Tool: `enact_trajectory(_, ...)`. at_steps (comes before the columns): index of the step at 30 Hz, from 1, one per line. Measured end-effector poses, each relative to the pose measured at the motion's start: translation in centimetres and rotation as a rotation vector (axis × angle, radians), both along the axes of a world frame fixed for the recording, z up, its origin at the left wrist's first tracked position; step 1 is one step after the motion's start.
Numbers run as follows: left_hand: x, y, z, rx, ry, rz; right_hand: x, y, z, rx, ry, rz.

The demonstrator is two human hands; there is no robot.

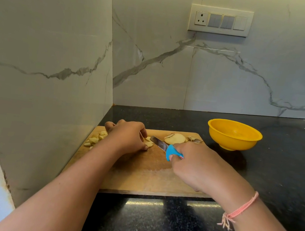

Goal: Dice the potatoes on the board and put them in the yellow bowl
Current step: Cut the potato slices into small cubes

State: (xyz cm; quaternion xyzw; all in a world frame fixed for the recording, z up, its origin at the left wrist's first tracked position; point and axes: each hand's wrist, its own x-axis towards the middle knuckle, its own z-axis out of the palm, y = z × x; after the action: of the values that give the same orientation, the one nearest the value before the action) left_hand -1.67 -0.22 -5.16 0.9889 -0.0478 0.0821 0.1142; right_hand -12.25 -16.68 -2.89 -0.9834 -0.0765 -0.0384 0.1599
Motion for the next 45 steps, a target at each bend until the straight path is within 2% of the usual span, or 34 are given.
enact_trajectory(12,-0.4,-0.7,0.2,-0.101,0.033,0.105,0.1,2.3,0.6,-0.122,0.005,0.044)
enact_trajectory(22,-0.8,-0.6,0.3,-0.132,0.022,0.12,-2.8,-0.3,2.5,-0.178,0.068,0.061)
enact_trajectory(27,-1.0,-0.1,0.6,-0.206,0.078,0.093,-2.4,-0.1,2.1,-0.064,-0.038,0.044)
enact_trajectory(31,-1.0,0.4,0.7,-0.238,0.118,0.046,-1.6,0.7,1.1,-0.033,-0.014,0.053)
enact_trajectory(45,-1.1,0.0,0.0,-0.193,0.024,0.097,-0.1,2.1,-0.2,-0.089,-0.018,0.066)
